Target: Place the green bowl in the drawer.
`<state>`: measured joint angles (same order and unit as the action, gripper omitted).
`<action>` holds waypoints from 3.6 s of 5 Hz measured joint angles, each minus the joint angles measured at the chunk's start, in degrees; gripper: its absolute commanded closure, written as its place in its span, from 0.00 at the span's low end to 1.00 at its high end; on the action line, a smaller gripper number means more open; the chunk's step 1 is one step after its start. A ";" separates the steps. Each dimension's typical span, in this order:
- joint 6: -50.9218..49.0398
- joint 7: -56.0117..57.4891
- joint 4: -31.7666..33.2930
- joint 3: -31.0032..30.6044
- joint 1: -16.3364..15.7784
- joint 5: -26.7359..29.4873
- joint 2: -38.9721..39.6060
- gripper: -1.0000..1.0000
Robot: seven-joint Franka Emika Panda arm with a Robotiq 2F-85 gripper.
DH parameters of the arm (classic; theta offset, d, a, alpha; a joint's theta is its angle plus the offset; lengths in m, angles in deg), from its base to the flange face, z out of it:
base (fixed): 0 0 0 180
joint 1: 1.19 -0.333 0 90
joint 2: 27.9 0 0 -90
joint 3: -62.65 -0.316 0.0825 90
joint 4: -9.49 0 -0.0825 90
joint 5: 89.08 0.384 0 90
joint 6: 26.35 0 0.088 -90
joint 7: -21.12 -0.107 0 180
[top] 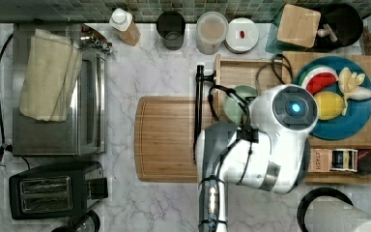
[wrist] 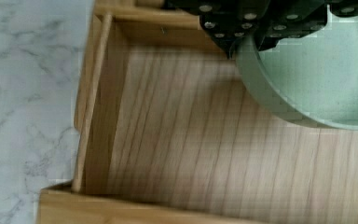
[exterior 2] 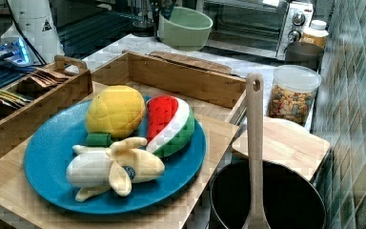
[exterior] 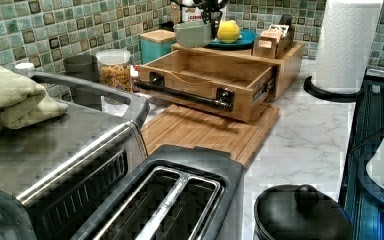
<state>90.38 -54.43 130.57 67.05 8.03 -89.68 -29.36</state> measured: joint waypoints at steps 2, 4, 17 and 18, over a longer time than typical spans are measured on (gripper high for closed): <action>2.48 -3.16 6.71 -0.16 4.08 -0.44 -1.36 1.00; 19.26 2.77 13.43 0.33 4.48 -0.41 -1.90 1.00; 27.60 18.51 16.00 1.16 4.11 9.82 9.00 0.00; 27.60 18.51 15.67 1.20 4.00 9.82 8.96 0.00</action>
<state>117.98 -35.91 146.23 68.25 12.03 -79.85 -20.39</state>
